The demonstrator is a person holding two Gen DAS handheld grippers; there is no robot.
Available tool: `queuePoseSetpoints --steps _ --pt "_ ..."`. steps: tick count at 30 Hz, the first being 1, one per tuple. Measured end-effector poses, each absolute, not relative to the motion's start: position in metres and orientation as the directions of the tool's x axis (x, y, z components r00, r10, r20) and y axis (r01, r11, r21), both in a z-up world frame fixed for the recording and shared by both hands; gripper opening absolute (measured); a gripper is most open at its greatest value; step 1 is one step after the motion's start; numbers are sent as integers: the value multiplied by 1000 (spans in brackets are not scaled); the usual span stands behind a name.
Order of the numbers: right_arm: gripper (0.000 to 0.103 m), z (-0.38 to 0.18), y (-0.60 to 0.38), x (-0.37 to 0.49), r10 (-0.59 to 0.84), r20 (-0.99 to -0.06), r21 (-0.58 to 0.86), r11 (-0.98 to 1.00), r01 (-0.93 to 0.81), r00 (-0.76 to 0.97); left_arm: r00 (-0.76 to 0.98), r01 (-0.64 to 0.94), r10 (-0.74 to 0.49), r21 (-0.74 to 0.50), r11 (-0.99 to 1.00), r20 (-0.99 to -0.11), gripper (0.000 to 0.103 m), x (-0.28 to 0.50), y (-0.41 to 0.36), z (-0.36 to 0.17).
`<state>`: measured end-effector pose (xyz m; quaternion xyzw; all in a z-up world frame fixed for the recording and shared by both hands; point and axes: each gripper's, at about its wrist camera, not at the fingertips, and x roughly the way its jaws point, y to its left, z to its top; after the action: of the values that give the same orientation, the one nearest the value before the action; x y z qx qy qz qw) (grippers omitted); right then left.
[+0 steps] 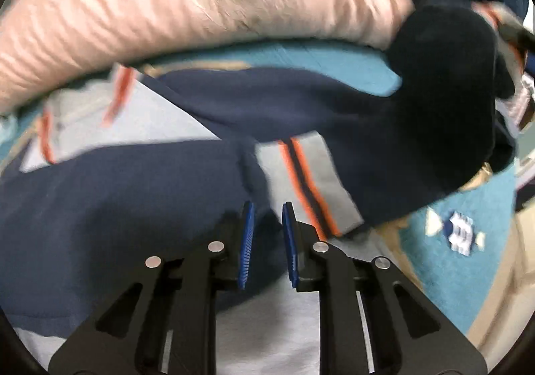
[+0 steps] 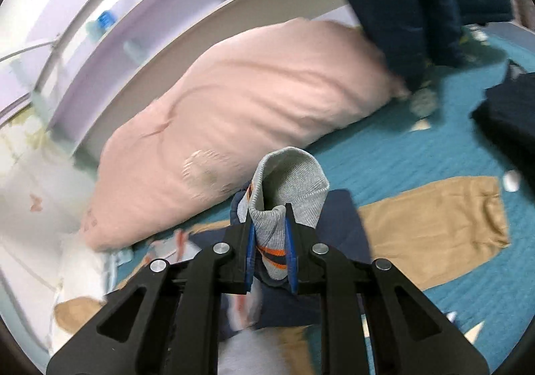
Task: Fold large clothes
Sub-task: 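Carry the sleeve with the right tool across the jacket body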
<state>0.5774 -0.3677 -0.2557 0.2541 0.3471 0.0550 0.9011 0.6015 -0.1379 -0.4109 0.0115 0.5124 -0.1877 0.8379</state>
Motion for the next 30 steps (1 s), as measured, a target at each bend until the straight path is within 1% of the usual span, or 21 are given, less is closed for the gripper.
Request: queuePoseSetpoints --steps 1,4,6,10,14,16,17,19,21,23,26,28,30 --pt "14 -253 -361 581 286 -596 495 867 63 751 385 334 -265 -134 933 -884 17 602 -144 -419" --pt "14 -240 -338 588 323 -583 501 866 17 745 407 361 -201 -45 931 -891 17 597 -157 -425" --pt "14 -232 -323 591 353 -575 511 860 -13 738 419 364 -189 -26 931 -888 17 597 -160 -424" --pt "14 -225 -292 599 384 -577 507 861 -53 721 415 365 -243 -84 927 -877 17 596 -148 -423" --pt "14 -221 -253 606 426 -579 523 848 -85 695 434 325 -282 -143 935 -856 16 593 -124 -410" --pt "14 -220 -226 608 451 -584 527 843 -107 676 436 306 -364 -245 920 -823 16 585 -97 -399" --pt "14 -220 -213 608 462 -586 528 841 -119 665 449 291 -356 -243 925 -820 16 581 -85 -394" --pt "14 -223 -185 611 489 -591 535 833 -141 642 470 221 -270 -184 958 -841 16 575 -50 -388" --pt "14 -230 -160 613 514 -597 545 823 -158 616 464 166 -254 -199 966 -848 16 568 -17 -385" --pt "14 -240 -126 615 524 -615 536 826 -176 589 478 105 -178 -146 984 -860 16 561 26 -381" --pt "14 -265 -78 613 546 -646 530 824 -202 534 477 33 -137 -138 990 -868 17 553 79 -378" --pt "14 -284 -54 612 550 -667 521 826 -213 503 467 -12 -132 -156 988 -874 17 552 110 -381" --pt "15 -304 -35 613 545 -696 513 833 -209 467 474 -39 -92 -125 991 -876 17 548 128 -379"
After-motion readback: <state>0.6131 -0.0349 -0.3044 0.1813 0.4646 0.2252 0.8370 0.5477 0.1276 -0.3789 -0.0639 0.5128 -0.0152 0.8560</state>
